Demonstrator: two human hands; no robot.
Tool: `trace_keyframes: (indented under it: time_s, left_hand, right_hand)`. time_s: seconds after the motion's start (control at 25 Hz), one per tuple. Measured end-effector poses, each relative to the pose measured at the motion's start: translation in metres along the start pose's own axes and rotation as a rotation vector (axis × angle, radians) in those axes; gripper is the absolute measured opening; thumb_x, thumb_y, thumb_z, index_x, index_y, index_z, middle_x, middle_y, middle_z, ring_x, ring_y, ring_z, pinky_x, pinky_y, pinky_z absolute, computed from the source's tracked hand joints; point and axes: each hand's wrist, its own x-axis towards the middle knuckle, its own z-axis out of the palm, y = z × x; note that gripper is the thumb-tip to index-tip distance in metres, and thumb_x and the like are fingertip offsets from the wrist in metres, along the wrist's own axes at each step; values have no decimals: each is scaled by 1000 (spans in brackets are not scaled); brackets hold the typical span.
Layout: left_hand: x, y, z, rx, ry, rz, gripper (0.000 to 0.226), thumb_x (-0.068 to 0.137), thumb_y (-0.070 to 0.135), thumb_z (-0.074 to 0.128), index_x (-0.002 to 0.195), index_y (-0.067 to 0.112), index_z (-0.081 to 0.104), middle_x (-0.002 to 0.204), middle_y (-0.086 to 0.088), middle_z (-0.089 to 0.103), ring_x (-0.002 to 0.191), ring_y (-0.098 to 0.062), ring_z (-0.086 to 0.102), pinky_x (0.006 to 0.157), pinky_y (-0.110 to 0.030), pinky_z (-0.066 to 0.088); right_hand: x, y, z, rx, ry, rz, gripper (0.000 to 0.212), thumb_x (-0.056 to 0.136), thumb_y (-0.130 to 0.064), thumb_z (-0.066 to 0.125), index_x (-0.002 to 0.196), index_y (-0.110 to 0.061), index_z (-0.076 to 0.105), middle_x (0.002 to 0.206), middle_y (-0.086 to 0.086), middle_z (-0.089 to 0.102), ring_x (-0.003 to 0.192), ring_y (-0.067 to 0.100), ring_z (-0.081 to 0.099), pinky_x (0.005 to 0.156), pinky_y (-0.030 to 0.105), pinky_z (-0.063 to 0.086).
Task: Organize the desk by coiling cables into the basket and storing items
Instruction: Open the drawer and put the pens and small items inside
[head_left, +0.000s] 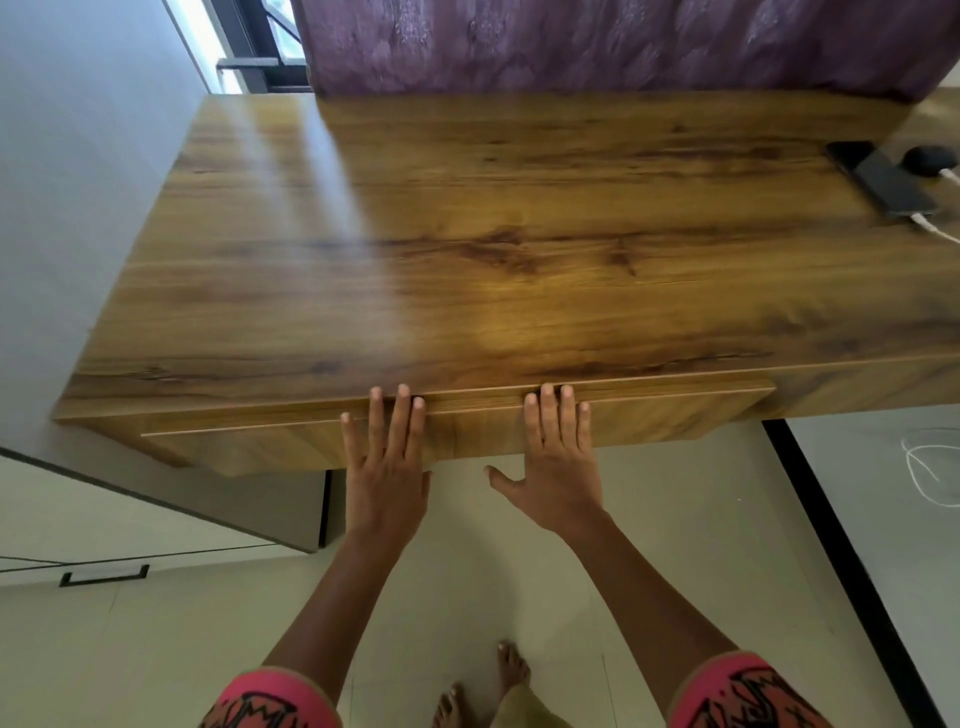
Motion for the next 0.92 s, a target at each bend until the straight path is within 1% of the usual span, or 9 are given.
trace_keyframes:
  time_s: [0.08,0.12,0.24,0.4,0.52,0.64,0.72,0.84,0.92]
  left_hand:
    - [6,0,12,27,17,9,115,55,44,84,141,5,19,148,-16,31,140,-36,-20,111,-58,-11]
    - [9,0,20,35,33,17,118,53,47,84,142,6,18,150,-16,27,140,-37,-21,109,-60,-12]
    - [19,-2,41,33,121,29,139,51,59,78,146,9,-11,154,-13,-22,138,-39,-26,105,-65,-15]
    - [28,-6,55,-4,194,81,150,43,59,81,145,12,-19,149,-11,-35,136,-40,-28,88,-81,12]
    - [31,-7,54,-26,183,78,152,39,55,83,146,14,-17,150,-12,-33,136,-40,-28,76,-78,20]
    - [30,-6,50,-43,125,95,154,34,56,84,146,12,-13,150,-12,-31,137,-40,-28,89,-82,9]
    - [25,-5,44,-25,34,98,149,35,61,82,145,12,-5,150,-13,-32,136,-41,-29,100,-74,-3]
    - [14,-1,26,21,-92,40,142,52,64,73,142,9,-21,146,-16,-39,132,-43,-34,102,-64,-23]
    - [1,7,8,62,-54,21,121,69,49,69,143,10,-19,147,-18,-36,135,-43,-29,103,-64,-22]
  right_hand:
    - [7,2,11,-29,35,-7,112,65,-71,61,142,-4,17,147,13,16,139,35,8,116,42,-10]
    - [11,2,18,-34,82,-8,112,67,-71,57,144,-4,11,152,13,7,141,34,1,116,43,-10]
    - [21,1,41,-5,257,9,115,74,-71,44,143,-8,-22,152,8,-30,141,30,-22,116,46,-10]
    - [29,4,58,-28,362,-32,117,75,-74,44,140,-11,-29,147,11,-39,138,33,-29,115,50,-12]
    - [28,7,67,-38,367,-56,116,75,-73,45,141,-13,-29,146,11,-40,137,34,-30,114,53,-13]
    - [22,6,67,-39,301,-61,112,76,-72,40,140,-12,-29,146,10,-41,136,35,-31,113,54,-15]
    - [17,7,60,-73,213,-77,107,78,-71,33,141,-10,-27,146,12,-40,137,35,-30,112,55,-14]
    - [3,6,38,-126,68,-106,105,77,-68,38,146,-7,-12,154,17,-17,141,38,-17,112,54,-9]
    - [-11,5,15,-89,31,-100,101,79,-63,51,148,-5,4,155,16,7,143,36,0,114,51,-9]
